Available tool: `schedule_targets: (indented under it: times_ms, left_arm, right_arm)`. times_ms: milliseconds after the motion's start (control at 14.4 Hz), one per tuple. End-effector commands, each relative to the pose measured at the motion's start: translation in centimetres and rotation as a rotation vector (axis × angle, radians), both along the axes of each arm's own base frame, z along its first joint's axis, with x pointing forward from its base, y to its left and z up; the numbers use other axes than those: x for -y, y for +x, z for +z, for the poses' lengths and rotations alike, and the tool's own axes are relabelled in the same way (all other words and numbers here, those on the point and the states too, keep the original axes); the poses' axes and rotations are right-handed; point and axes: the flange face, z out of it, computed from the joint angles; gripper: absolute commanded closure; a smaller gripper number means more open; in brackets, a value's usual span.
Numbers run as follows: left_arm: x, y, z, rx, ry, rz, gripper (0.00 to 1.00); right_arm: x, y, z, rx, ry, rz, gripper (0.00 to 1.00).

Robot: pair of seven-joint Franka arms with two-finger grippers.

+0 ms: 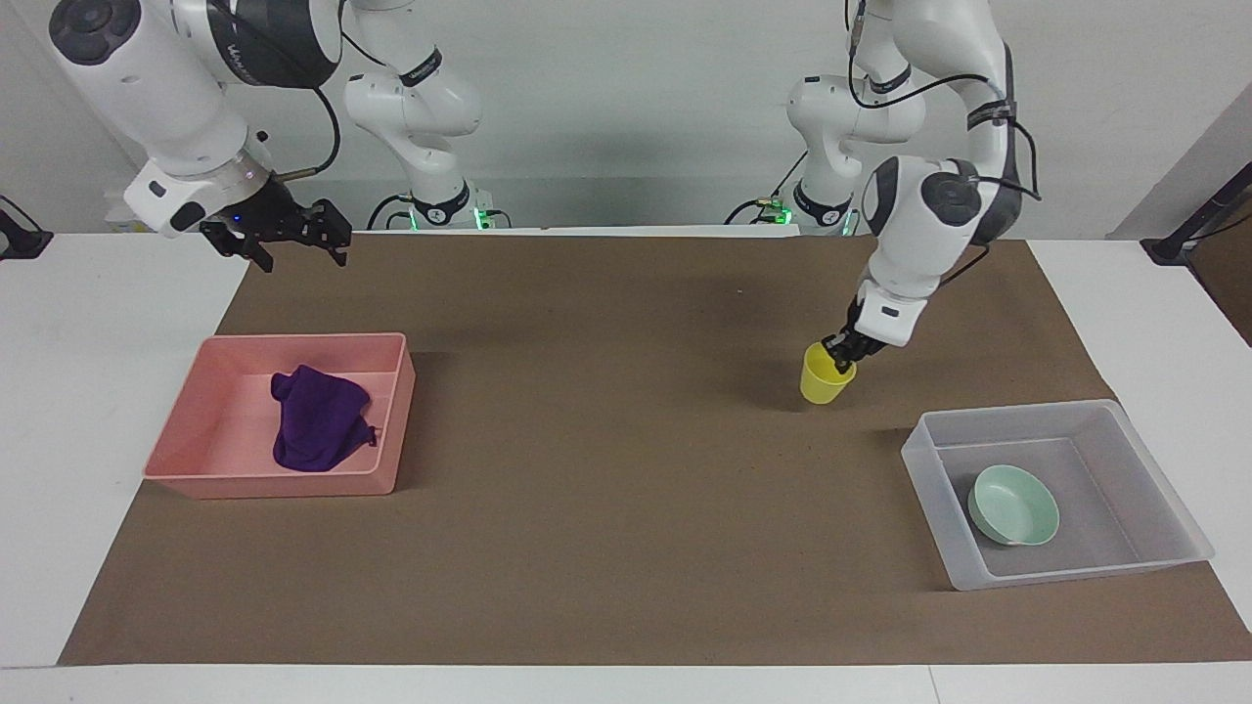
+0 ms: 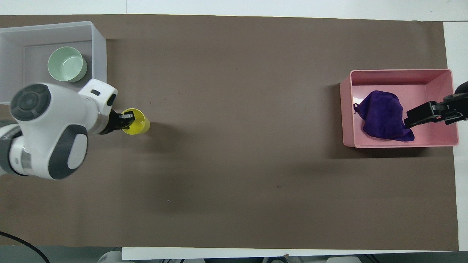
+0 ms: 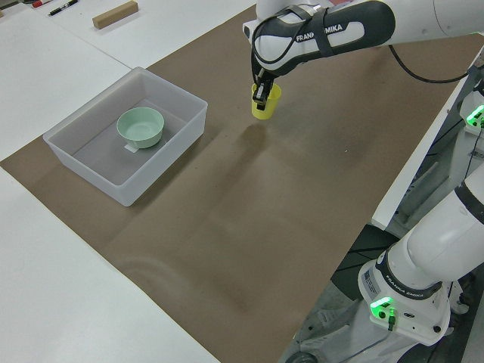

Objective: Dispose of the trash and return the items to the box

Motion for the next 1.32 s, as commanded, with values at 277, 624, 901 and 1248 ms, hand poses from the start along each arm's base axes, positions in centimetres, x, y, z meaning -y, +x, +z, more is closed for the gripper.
schedule_targets:
  times_ms: [277,624,901,1248]
  left_arm:
    - [-18.5,15.0,6.3,0.058,0.029,0.134,1.0]
    - [-20.8,17.9,-2.6,0.035,-0.005,0.178,1.0]
    - [-18.8,16.8,-7.0,0.02,0.007,0.11,0.6]
    - [-18.1,14.0,7.3,0.072,0.09,0.004,0.0]
  right_arm:
    - [0.0,-0.5,0.2,0.004,0.008,0.018,0.01]
    - [-0.1,-0.5,0.2,0.006,0.008,0.023,0.0]
    - [-0.1,-0.4,0.2,0.015,0.006,0.014,0.0]
    - [-0.1,-0.3,0.0,0.021,0.005,0.012,0.01]
